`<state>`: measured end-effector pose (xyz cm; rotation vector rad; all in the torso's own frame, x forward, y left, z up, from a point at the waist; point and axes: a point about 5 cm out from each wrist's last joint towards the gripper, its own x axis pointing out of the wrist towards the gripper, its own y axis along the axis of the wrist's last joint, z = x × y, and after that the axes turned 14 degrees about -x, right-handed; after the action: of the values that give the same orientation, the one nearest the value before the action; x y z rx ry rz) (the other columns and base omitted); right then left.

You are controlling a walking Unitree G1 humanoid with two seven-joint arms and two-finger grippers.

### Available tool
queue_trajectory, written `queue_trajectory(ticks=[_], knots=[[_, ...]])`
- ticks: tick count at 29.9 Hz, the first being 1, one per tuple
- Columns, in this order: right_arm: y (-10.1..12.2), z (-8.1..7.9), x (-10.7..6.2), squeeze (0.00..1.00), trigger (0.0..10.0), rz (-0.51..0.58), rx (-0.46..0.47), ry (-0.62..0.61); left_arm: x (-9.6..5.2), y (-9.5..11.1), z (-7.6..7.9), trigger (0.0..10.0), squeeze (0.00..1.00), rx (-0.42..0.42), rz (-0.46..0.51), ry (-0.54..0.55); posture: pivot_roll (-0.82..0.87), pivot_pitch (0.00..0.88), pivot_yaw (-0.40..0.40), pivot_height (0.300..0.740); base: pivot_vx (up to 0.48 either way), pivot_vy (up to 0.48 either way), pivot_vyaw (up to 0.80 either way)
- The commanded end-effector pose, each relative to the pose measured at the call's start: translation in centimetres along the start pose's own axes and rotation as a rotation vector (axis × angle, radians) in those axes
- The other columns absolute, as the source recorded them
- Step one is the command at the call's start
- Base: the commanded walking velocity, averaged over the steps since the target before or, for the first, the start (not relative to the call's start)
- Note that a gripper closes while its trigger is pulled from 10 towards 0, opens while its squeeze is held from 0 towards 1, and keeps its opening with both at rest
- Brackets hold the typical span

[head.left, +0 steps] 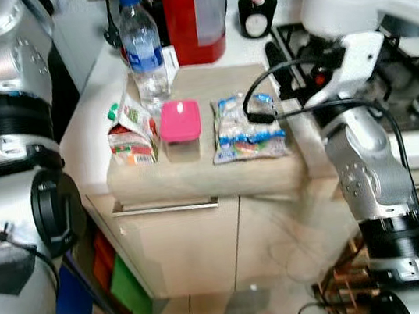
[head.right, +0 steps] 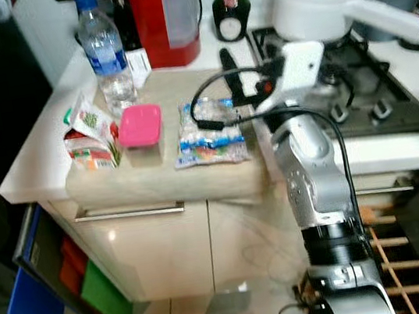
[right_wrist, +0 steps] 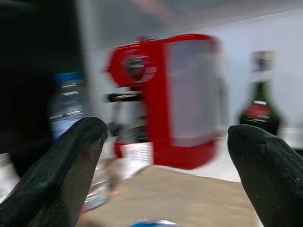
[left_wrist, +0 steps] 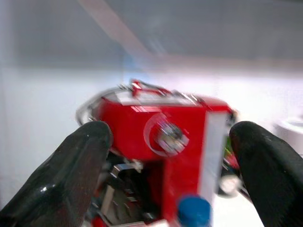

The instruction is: Restocking fridge

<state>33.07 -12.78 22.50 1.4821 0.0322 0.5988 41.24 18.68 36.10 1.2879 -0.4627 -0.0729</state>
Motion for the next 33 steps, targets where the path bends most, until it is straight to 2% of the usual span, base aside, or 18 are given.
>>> queue_trajectory(ticks=[1,4,12,15,25,33], knots=[[0.1,-0.2,-0.1,0.00,10.0,-0.009,0.018,0.042,0.4,0.1,0.6,10.0,0.00,0.031,-0.021,-0.037,-0.08,0.000,0.009,0.740,0.000,0.000,0.00],[0.3,-1.2,-0.1,0.00,10.0,-0.012,0.094,0.138,0.5,-0.7,0.5,10.0,0.00,0.056,-0.068,-0.031,-0.07,0.000,0.012,0.740,0.000,0.000,0.00],[1.0,-3.0,-0.2,0.00,10.0,-0.021,0.122,0.265,0.5,-2.7,0.0,10.0,0.00,0.076,-0.143,0.007,-0.08,0.000,0.009,0.740,0.000,0.000,0.00],[1.2,-3.7,-0.4,0.00,10.0,-0.022,0.140,0.300,0.5,-3.2,0.0,10.0,0.00,0.050,-0.149,0.022,-0.09,0.000,0.009,0.740,0.000,0.000,0.00],[1.2,-4.8,-0.5,0.00,10.0,-0.022,0.181,0.333,0.7,-4.9,0.8,10.0,0.00,-0.015,-0.195,-0.005,-0.10,0.000,0.010,0.740,0.000,0.000,0.00],[1.3,-5.4,-0.4,0.00,10.0,-0.024,0.184,0.365,0.9,-5.8,1.5,10.0,0.00,-0.005,-0.210,0.001,-0.09,0.000,0.000,0.740,0.000,0.000,0.00]])
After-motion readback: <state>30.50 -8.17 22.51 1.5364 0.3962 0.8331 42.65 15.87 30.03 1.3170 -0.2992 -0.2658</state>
